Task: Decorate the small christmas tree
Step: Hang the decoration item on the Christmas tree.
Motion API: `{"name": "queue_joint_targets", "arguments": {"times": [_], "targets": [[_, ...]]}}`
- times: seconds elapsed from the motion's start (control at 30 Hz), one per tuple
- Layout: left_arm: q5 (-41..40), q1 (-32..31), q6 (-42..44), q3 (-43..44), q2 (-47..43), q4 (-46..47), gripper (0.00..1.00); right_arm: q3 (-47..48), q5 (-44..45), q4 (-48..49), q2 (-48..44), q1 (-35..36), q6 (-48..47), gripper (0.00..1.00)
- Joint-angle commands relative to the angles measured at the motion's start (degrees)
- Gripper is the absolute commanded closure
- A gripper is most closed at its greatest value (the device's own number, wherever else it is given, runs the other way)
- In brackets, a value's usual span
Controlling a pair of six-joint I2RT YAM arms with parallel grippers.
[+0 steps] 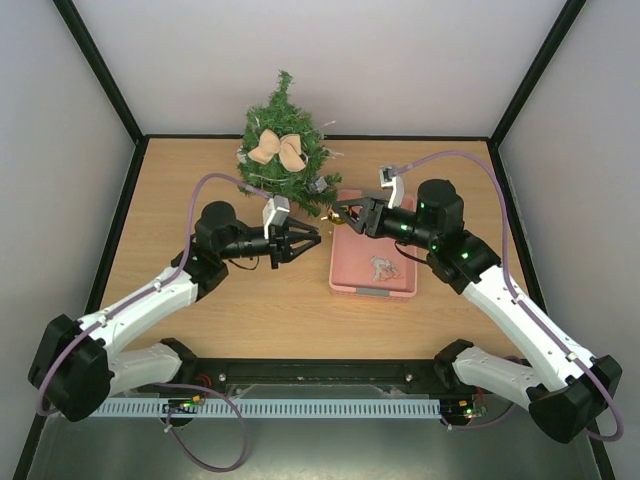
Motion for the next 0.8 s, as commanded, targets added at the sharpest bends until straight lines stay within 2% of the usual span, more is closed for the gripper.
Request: {"name": "queue_joint_targets", "arguments": {"times": [0.0, 0.07, 0.27, 0.47, 0.77], "targets": [[-0.82, 1.05, 3.77, 0.45, -3.44, -3.01, 0.68, -0.18, -3.35, 1.3, -1.41, -0.03, -1.09, 0.59], [0.62, 1.17, 4.87, -0.6, -4.89, -3.2, 0.64, 0.03, -5.58, 1.23, -1.18, -0.03, -1.75, 0.59], [2.88, 1.35, 8.17, -1.33, -8.26, -4.85, 0.58, 0.25, -8.96, 1.31, -1.71, 0.04, -2.28, 0.58], [3.68, 1.52, 13.19, 0.33, -8.15, -10.31, 0.57, -0.13, -9.87, 1.65, -1.87, 0.0, -1.8, 0.58], [6.71, 2.05, 11.45, 0.91, -6.64, -7.22, 0.57, -0.43, -11.99, 2.81, -1.58, 0.05, -0.84, 0.58]]}}
